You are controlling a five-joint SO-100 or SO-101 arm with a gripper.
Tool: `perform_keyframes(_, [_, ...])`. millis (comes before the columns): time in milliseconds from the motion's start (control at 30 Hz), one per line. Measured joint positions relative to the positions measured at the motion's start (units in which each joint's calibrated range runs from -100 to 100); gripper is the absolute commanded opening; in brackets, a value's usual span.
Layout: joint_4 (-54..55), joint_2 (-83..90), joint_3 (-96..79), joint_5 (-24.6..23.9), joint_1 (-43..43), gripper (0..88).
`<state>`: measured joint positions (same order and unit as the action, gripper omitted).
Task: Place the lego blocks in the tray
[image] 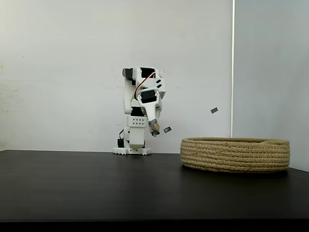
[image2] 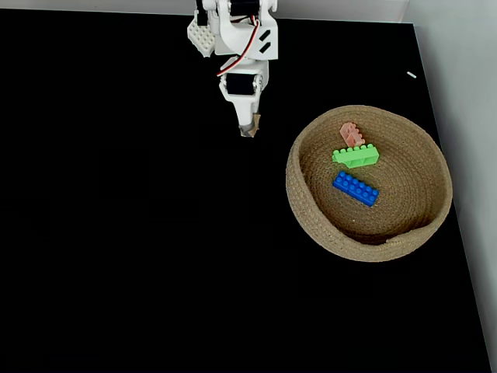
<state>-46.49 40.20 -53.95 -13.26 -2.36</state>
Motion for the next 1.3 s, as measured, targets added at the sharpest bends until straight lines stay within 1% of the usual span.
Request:
perform_keyframes(133, [1.95, 10.60, -9.10, 2.05, 2.69, 0.2])
perform_keyframes(300, [10.23, 23.41, -25.54, 5.86, 6.43, 0.2])
perform_keyframes(500, [12.83, 36.90, -40.65, 9.08, 6.84, 0.2])
perform_keyframes(633, [12.10, 44.19, -43.75, 10.89, 6.76, 0.2])
perform_keyframes(800, [3.09, 55.05, -45.25, 14.46, 4.07, 0.3])
perform_keyframes(867, [1.30, 56.83, -45.34, 14.99, 3.26, 0.3])
perform_keyframes(1067, [0.49, 58.10, -45.34, 14.99, 2.85, 0.4])
perform_keyframes(1300, [0.49, 58.10, -45.34, 13.38, 3.09, 0.4])
